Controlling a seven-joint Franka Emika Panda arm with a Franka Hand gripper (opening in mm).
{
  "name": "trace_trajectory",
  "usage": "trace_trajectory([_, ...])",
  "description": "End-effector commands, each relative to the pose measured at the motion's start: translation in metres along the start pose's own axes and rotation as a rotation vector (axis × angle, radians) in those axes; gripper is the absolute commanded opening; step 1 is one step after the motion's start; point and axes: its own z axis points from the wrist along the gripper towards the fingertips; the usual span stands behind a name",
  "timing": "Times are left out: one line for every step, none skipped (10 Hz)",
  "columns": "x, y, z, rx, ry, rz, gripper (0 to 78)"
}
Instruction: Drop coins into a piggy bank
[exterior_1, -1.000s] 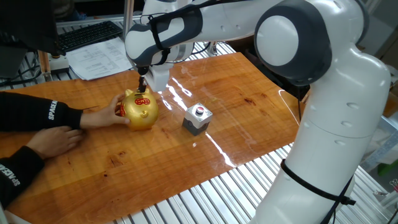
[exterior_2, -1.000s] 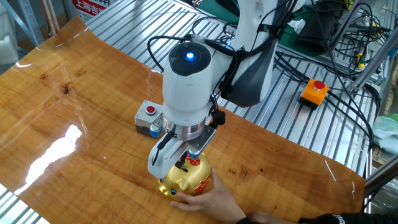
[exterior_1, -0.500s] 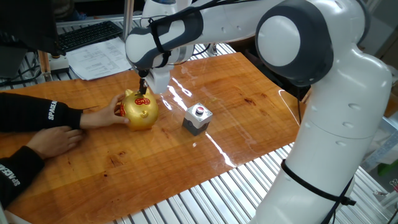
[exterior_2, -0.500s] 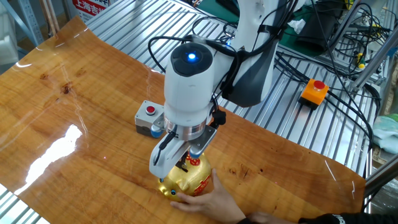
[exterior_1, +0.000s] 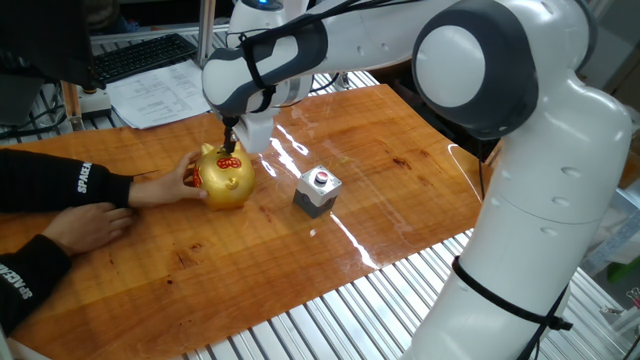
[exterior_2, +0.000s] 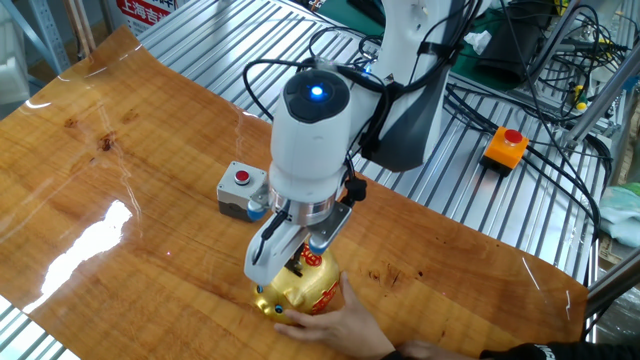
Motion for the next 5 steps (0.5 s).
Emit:
trace_trajectory([0.0018,0.0017,0.0056,-0.001,-0.011,-0.005,1.2])
trace_trajectory([0.0018,0.0017,0.0056,-0.001,-0.011,-0.005,1.2])
trace_trajectory([0.0013,0.0019,0.0059,-0.001,-0.018,-0.012,1.2])
trace_trajectory([0.0013,0.0018,0.0059,-0.022,-0.018,-0.014,1.2])
trace_trajectory([0.0013,0.0018,0.0059,-0.024,-0.018,-0.015,1.2])
